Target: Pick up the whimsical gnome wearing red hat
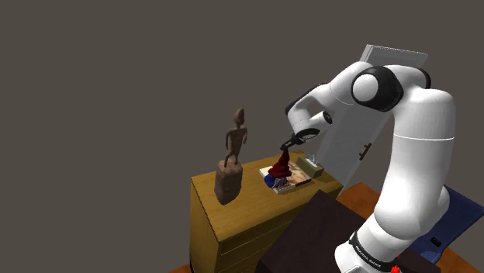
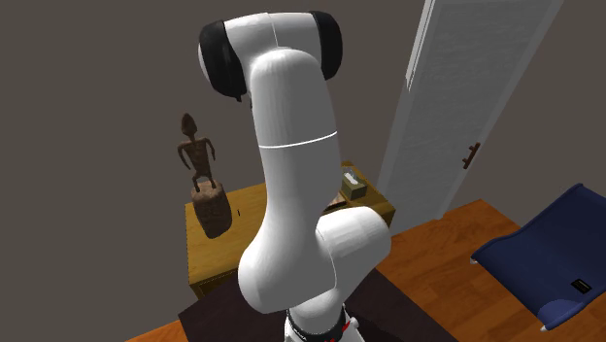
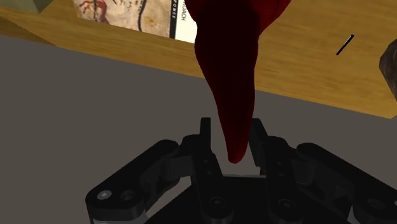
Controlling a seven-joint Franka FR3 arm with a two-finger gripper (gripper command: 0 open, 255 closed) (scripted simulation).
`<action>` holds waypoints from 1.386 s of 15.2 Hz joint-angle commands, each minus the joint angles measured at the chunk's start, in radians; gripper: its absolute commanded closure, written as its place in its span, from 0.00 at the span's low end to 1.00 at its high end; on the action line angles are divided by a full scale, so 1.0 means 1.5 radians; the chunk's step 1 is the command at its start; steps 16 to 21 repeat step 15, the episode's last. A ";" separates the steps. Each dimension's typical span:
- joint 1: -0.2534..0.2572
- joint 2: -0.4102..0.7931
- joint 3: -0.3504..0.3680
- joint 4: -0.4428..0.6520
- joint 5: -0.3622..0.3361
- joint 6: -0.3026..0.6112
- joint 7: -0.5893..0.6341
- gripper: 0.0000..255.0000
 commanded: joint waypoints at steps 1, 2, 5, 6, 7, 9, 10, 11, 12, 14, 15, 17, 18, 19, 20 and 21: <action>0.006 -0.016 -0.005 -0.009 -0.040 0.000 0.039 1.00; 0.009 -0.025 -0.009 -0.015 -0.060 -0.001 0.059 1.00; 0.022 -0.051 -0.025 -0.032 -0.122 -0.004 0.119 1.00; 0.027 -0.060 -0.031 -0.038 -0.143 -0.006 0.139 1.00; 0.032 -0.069 -0.037 -0.043 -0.163 -0.007 0.160 1.00; 0.043 -0.086 -0.051 -0.053 -0.206 -0.011 0.200 1.00; 0.049 -0.095 -0.058 -0.058 -0.227 -0.013 0.220 1.00; 0.055 -0.103 -0.066 -0.062 -0.248 -0.016 0.240 1.00; 0.062 -0.112 -0.074 -0.067 -0.270 -0.018 0.260 1.00; 0.069 -0.121 -0.083 -0.072 -0.295 -0.021 0.283 1.00; 0.069 -0.121 -0.083 -0.072 -0.294 -0.021 0.283 1.00; 0.069 -0.121 -0.083 -0.072 -0.294 -0.021 0.283 1.00; 0.069 -0.121 -0.083 -0.072 -0.294 -0.021 0.283 1.00; 0.069 -0.121 -0.083 -0.072 -0.294 -0.021 0.283 1.00; 0.069 -0.121 -0.083 -0.072 -0.294 -0.021 0.283 1.00; 0.069 -0.121 -0.083 -0.072 -0.294 -0.021 0.283 1.00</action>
